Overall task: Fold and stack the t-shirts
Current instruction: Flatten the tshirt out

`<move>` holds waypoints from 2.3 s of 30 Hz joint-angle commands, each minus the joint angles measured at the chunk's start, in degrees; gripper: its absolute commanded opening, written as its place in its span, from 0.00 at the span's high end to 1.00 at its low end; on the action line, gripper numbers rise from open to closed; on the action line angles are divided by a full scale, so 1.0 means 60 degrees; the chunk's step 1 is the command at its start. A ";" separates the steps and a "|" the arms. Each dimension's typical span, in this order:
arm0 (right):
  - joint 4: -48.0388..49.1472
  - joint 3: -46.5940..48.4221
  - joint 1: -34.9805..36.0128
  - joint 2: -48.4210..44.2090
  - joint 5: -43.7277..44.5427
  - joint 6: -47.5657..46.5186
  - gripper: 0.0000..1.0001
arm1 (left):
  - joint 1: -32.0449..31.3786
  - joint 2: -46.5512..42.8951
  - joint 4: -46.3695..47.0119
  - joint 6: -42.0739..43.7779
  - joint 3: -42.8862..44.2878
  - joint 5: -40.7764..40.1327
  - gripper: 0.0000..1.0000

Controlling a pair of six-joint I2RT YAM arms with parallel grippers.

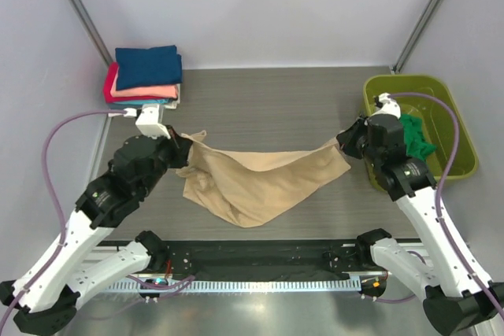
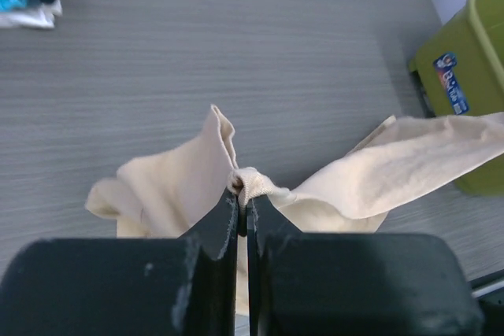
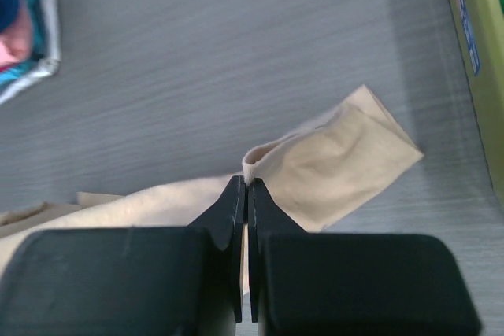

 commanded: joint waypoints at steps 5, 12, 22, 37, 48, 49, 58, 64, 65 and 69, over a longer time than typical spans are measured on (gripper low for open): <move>-0.0615 0.2464 -0.0030 -0.0686 -0.0587 -0.0756 0.99 | 0.0058 -0.0433 -0.1036 0.1553 0.2576 -0.0306 0.99; -0.0805 0.5756 -0.0030 -0.0980 -0.1290 -0.1444 0.99 | 0.0058 -0.0155 -0.1270 0.2798 0.5346 0.0366 1.00; -0.0806 0.9144 -0.0395 -0.0894 -0.2082 -0.1621 0.99 | 0.0072 0.1468 -0.1197 0.4321 0.9712 0.3471 1.00; -0.1584 1.0013 -0.0719 0.4466 0.1855 -0.1505 0.99 | 0.2161 0.6931 -0.1358 0.6290 1.1854 0.3130 1.00; -0.1032 0.9241 -0.1159 0.9320 0.2796 -0.0273 0.12 | 0.3809 1.3175 -0.1885 0.5087 1.2909 0.4500 0.20; -0.0779 0.8930 -0.1028 0.9028 0.2854 -0.0274 0.06 | 0.3750 1.3030 -0.1886 0.5012 1.2734 0.4266 0.19; 0.2002 0.5371 0.0028 0.8161 0.0853 -0.0025 0.04 | 0.3471 1.0264 -0.0455 0.2552 0.7099 0.3035 0.19; 0.4378 0.4356 0.0204 0.9651 -0.3206 0.0122 0.06 | 0.3310 0.8109 0.0923 0.1030 0.2869 0.2214 0.19; 0.4394 0.4632 0.0204 0.9930 -0.3688 0.0093 0.06 | 0.3324 0.7861 0.1144 0.0911 0.2424 0.2068 0.19; 0.4629 0.5116 0.0204 1.1132 -0.4161 0.0107 0.07 | 0.3354 0.7521 0.1718 0.0559 0.1103 0.1526 0.18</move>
